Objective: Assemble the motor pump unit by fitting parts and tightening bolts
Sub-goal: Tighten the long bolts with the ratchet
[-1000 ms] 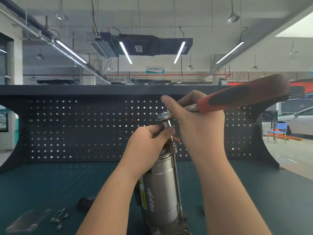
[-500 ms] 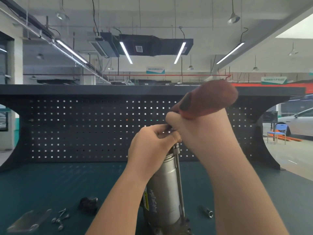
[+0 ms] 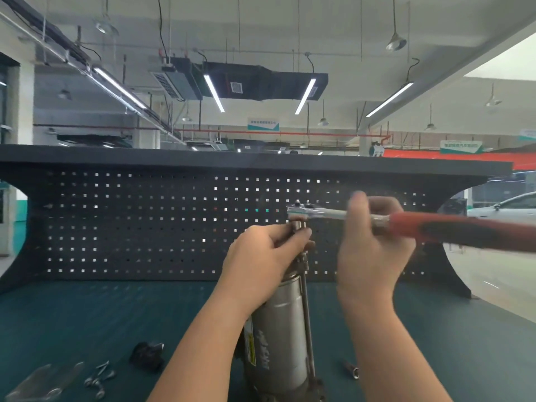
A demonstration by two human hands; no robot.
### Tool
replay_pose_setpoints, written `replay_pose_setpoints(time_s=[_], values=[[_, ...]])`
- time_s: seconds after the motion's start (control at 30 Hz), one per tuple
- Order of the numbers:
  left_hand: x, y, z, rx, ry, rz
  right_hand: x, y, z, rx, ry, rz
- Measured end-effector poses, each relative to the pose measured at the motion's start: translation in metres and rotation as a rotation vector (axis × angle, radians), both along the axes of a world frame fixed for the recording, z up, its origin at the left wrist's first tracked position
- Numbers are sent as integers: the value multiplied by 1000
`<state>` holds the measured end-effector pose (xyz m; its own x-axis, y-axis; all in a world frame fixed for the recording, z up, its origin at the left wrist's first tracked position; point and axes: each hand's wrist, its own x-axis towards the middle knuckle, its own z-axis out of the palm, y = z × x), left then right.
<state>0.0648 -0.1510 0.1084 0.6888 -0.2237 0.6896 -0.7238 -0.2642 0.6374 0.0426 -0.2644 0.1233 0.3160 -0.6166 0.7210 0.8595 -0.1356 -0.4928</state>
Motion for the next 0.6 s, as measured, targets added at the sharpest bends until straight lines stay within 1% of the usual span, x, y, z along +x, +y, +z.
replay_pose_setpoints(time_s=[0.03, 0.07, 0.1, 0.13, 0.17, 0.2, 0.27, 0.3, 0.33, 0.37, 0.43, 0.47, 0.53, 0.6], values=[[-1, 1, 0, -11, 10, 20, 2, -1, 2, 199, 15, 80], [-2, 4, -1, -5, -9, 43, 5, -4, 1, 318, 23, 149], [2, 2, -2, 5, -21, 87, 2, 2, 3, 383, 3, 156], [3, 1, -2, 5, -26, 113, 0, 7, 7, 355, -53, 104], [3, -2, -1, 14, -26, 163, -6, 21, 7, 237, -128, 10], [3, -3, -1, 46, -55, 228, -10, 33, 6, 64, -186, -89], [5, -5, -1, 140, -131, 345, -15, 55, -2, -341, -220, -353], [3, -3, 0, 135, -127, 338, -16, 59, -6, -482, -252, -482], [2, -7, 2, 117, -103, 310, -15, 59, -8, -558, -280, -552], [2, -9, 2, 97, -88, 274, -13, 54, -8, -578, -319, -541], [5, -12, 0, 53, -94, 169, -9, 33, -5, -515, -372, -418], [5, -13, -1, 25, -81, 139, -9, 21, -3, -421, -358, -356], [6, -7, -2, 2, -22, 154, -3, -7, 2, -138, -263, -195], [6, -2, -3, 3, -7, 172, 4, -22, 3, 155, -73, 61]])
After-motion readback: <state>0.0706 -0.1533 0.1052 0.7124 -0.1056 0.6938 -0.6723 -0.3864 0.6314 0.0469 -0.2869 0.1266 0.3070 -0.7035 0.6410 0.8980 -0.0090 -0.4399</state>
